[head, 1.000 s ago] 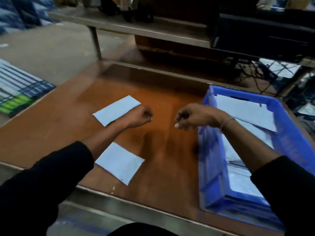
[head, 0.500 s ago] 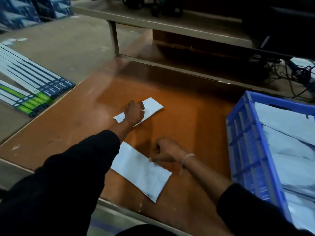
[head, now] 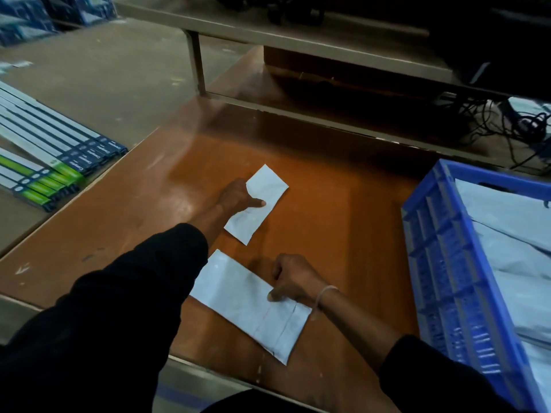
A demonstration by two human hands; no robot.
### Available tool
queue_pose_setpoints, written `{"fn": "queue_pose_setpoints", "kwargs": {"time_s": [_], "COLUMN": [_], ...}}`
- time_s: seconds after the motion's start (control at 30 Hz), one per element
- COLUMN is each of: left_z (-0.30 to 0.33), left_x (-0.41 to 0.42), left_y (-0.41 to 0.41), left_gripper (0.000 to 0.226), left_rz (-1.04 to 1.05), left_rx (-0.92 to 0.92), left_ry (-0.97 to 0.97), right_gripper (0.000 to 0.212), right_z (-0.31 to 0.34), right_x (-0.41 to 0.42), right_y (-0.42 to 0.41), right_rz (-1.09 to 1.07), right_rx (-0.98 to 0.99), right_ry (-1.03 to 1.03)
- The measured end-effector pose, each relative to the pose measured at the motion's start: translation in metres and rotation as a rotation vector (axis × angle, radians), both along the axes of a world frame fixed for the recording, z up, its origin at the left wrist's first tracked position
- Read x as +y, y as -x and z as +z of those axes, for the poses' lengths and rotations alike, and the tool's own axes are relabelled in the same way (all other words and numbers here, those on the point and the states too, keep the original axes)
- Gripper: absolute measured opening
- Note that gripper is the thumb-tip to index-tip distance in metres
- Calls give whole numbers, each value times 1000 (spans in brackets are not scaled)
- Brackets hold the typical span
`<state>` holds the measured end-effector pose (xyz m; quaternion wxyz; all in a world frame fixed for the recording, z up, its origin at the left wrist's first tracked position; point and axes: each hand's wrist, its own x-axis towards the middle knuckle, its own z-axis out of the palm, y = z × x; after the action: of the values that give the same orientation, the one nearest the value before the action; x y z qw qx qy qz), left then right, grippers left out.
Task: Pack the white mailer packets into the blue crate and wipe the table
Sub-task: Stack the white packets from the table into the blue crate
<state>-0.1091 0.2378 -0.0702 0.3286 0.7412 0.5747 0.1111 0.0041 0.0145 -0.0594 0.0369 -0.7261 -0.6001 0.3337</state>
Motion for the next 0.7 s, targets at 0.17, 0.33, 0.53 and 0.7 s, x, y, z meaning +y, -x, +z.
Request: {"fn": "queue_pose_setpoints", "kwargs": {"time_s": [0.17, 0.33, 0.53, 0.7], "left_z": [-2, 4, 12, 2], "left_x": [3, -4, -53, -44], "left_y": [4, 4, 28, 26], "left_gripper": [91, 103, 63, 61], "left_rz": [52, 96, 52, 82], "left_rx": [-157, -275, -476, -556], "left_ry": [150, 264, 447, 509], "right_gripper": [62, 55, 40, 28], "right_z": [-9, -10, 5, 34], "right_x": [-6, -3, -8, -20], "right_y": [8, 11, -19, -67], "right_rz": [32, 0, -118, -154], "right_rx": [5, 37, 249, 320], "right_ry": [-13, 142, 233, 281]}}
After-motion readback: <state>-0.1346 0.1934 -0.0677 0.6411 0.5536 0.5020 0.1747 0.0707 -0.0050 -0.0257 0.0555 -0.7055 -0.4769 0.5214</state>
